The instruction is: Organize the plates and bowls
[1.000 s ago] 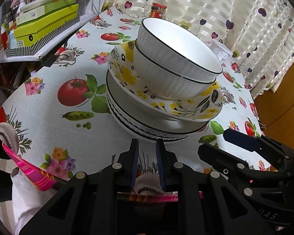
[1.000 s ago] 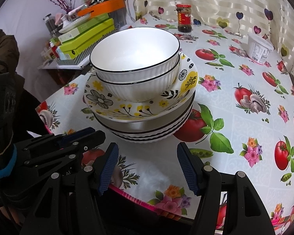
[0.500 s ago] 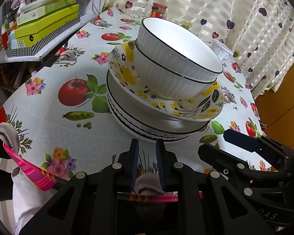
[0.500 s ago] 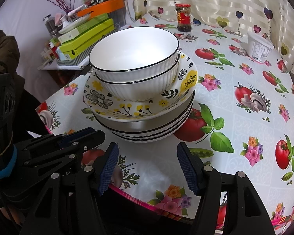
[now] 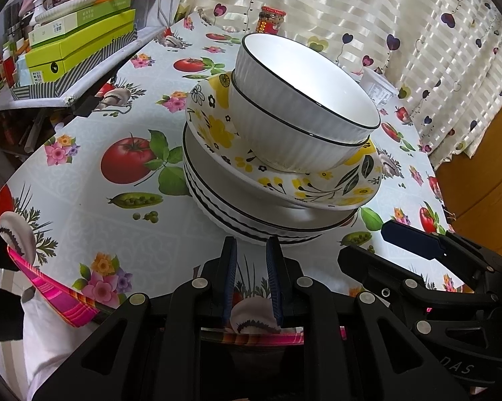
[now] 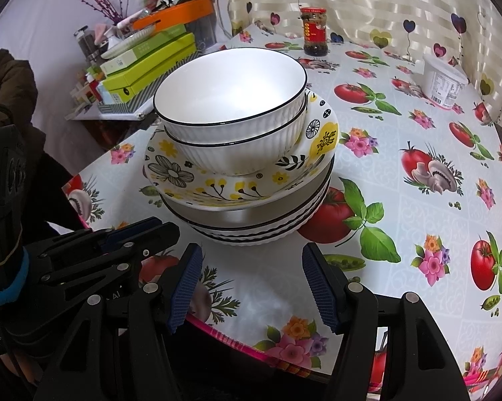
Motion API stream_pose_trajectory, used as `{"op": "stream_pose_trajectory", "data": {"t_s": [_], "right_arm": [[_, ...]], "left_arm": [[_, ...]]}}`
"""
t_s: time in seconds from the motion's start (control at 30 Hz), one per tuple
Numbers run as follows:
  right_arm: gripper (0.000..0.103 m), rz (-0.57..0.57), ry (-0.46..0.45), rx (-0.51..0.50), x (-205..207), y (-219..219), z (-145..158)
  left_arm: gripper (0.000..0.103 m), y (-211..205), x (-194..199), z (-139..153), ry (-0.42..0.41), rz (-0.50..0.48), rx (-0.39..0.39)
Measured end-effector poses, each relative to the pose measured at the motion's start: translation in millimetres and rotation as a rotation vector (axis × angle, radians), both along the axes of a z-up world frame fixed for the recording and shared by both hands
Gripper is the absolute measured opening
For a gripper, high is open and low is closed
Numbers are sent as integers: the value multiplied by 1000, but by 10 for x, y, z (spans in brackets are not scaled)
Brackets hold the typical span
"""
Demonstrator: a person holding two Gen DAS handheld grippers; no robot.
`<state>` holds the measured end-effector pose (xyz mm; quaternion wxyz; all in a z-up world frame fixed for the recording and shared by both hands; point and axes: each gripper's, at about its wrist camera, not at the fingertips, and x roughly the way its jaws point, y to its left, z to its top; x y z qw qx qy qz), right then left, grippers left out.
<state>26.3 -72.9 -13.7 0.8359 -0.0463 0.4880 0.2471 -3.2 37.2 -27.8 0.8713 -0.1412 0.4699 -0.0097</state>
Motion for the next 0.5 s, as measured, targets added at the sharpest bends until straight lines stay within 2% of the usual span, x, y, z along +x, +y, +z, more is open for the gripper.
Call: {"op": "stream_pose_trajectory", "data": {"t_s": [0.5], "right_arm": [[63, -5, -4, 35, -29, -14, 34]], "left_arm": [[19, -29, -51, 67, -44, 18, 46]]}}
